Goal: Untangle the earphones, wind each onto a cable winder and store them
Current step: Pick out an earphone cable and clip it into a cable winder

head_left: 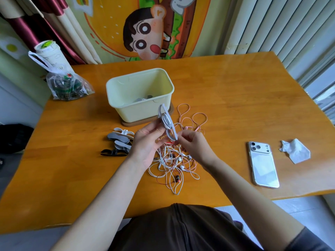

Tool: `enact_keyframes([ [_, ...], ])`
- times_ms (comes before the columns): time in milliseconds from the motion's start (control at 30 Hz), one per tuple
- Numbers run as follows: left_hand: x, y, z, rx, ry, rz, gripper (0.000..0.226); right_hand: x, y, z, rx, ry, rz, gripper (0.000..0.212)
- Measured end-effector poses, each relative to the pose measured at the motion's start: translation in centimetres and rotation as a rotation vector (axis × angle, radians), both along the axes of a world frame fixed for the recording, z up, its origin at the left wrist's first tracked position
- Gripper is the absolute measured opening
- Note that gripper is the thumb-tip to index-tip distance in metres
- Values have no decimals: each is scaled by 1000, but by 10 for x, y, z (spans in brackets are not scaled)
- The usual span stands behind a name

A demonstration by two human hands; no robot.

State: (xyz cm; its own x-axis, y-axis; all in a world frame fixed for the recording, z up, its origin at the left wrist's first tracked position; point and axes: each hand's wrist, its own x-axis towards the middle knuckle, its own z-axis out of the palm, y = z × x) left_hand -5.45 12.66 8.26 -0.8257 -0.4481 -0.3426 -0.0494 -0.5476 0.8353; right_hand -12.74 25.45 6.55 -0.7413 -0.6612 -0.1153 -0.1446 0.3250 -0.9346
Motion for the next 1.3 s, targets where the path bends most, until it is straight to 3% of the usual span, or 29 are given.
enact_keyframes([
  [167,-3,0,-7,-8,-127,176,21,17,-3,-6,77,113,-6,23],
  [267,-2,4,-12,-140,-176,234,19,25,-2,-5,114,181,5,20],
  [333,0,5,-17,-365,-188,232,21,29,-2,-3,131,197,16,19],
  [467,5,5,-28,-1006,-190,124,24,26,-2,7,119,266,-20,18],
  [600,6,8,-26,-1170,-184,29,34,22,-1,13,18,274,-159,9],
  [800,8,15,-16,-926,-180,-142,31,15,-4,16,-173,75,-254,9],
  [1033,11,20,-8,-357,-209,-247,27,10,-5,15,-361,-177,-275,11],
  [1133,13,23,-3,-79,-185,-272,23,6,-6,16,-351,-164,-306,19],
  [1300,13,24,-1,-34,-132,-290,26,2,-4,17,-331,-131,-292,28],
])
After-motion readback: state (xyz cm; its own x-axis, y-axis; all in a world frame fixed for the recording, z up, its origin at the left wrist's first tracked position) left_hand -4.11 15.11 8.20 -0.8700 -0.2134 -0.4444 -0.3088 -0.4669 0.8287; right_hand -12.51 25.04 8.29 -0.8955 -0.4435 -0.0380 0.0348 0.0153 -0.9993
